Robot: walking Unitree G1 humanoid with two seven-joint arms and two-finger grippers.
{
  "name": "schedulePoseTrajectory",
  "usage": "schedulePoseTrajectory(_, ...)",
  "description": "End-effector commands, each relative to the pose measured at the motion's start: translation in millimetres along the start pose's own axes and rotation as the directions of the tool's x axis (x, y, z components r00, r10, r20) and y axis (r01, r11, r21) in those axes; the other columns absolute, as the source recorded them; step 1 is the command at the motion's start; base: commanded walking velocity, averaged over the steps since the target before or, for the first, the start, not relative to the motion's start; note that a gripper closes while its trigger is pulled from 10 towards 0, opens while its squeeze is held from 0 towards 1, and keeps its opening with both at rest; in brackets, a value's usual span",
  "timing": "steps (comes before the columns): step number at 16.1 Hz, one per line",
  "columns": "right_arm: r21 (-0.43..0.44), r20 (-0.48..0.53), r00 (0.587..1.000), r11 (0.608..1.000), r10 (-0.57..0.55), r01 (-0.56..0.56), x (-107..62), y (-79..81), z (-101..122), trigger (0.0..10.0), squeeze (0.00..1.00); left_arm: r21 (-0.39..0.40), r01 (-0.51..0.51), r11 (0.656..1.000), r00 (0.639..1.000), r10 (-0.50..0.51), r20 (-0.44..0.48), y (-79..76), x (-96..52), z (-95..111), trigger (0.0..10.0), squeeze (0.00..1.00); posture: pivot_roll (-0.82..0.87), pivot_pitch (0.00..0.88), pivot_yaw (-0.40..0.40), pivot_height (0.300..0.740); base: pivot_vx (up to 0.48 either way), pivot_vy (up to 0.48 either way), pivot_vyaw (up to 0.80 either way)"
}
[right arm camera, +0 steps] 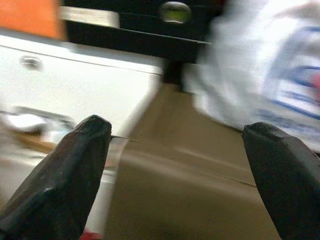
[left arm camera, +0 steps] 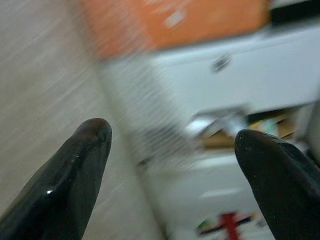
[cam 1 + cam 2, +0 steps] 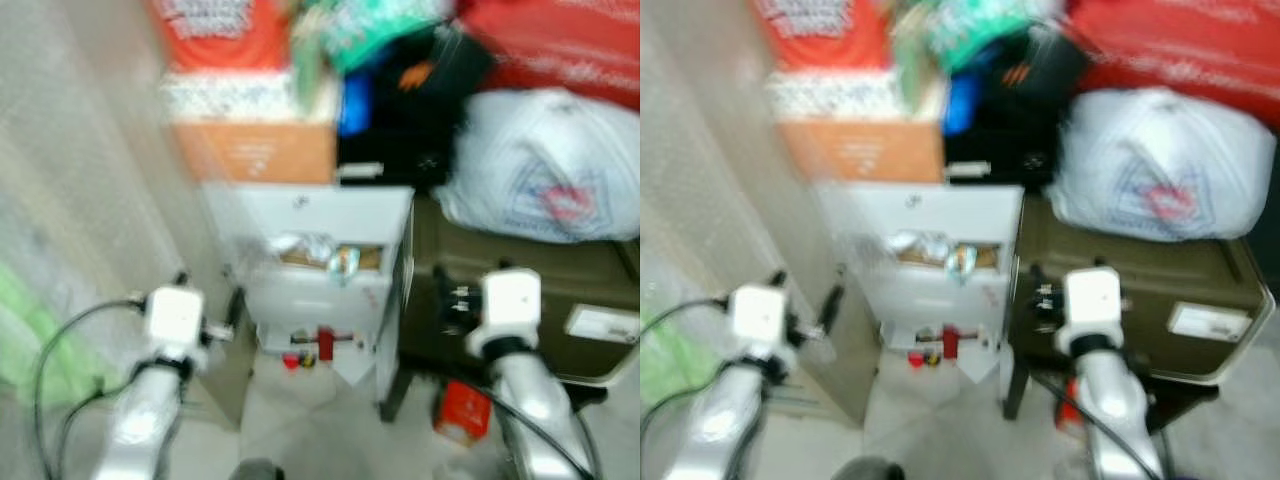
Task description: Clean up the room
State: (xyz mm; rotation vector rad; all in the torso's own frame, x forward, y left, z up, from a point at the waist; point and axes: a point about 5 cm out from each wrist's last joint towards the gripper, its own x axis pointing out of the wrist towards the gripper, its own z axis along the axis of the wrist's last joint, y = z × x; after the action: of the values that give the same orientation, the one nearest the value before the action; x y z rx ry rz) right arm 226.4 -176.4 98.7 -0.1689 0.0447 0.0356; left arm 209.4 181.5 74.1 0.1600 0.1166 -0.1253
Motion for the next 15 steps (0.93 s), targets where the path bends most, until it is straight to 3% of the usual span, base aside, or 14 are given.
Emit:
schedulePoseTrajectory(1,-0.021,-0.015,1.0,1.0,-0.018,0.017,-5.5,-6.2,-3,10.0,0.0,0.005,0.016,1.0,1.0,-0.016,0.019,-3.4,1.6,3,10.0,0.0,-0.05,0.0,0.034,0.74,0.0,0.0,0.46)
schedulePoseTrajectory(5,-0.02,-0.023,0.999,0.999,-0.032,0.031,-11.3,-11.2,-6,10.0,0.0,0.012,0.007,1.0,1.0,-0.007,-0.007,-1.6,-2.5,-4,10.0,0.0,-0.05,0.0,0.035,0.74,0.0,0.0,0.52)
schedulePoseTrajectory(10,-0.156,-0.119,0.98,0.978,-0.161,0.142,-31.3,-38.9,-30,10.0,0.0,0.054,-0.067,0.996,0.991,0.073,-0.109,17.2,-24.2,-30,10.0,0.0,-0.04,0.0,0.024,0.74,0.0,0.0,0.0)
schedulePoseTrajectory(13,-0.315,-0.21,0.936,0.925,-0.284,0.21,-70.0,-62.7,-58,10.0,0.0,0.116,-0.155,0.981,0.965,0.176,-0.197,36.1,-49.5,-49,10.0,0.0,-0.02,0.0,0.013,0.74,0.0,0.0,0.0)
schedulePoseTrajectory(15,-0.356,-0.296,0.893,0.907,-0.339,0.226,-92.8,-71.8,-77,10.0,0.0,0.176,-0.221,0.959,0.927,0.263,-0.269,49.5,-72.1,-68,10.0,0.0,-0.03,0.006,0.009,0.74,0.0,0.0,0.0)
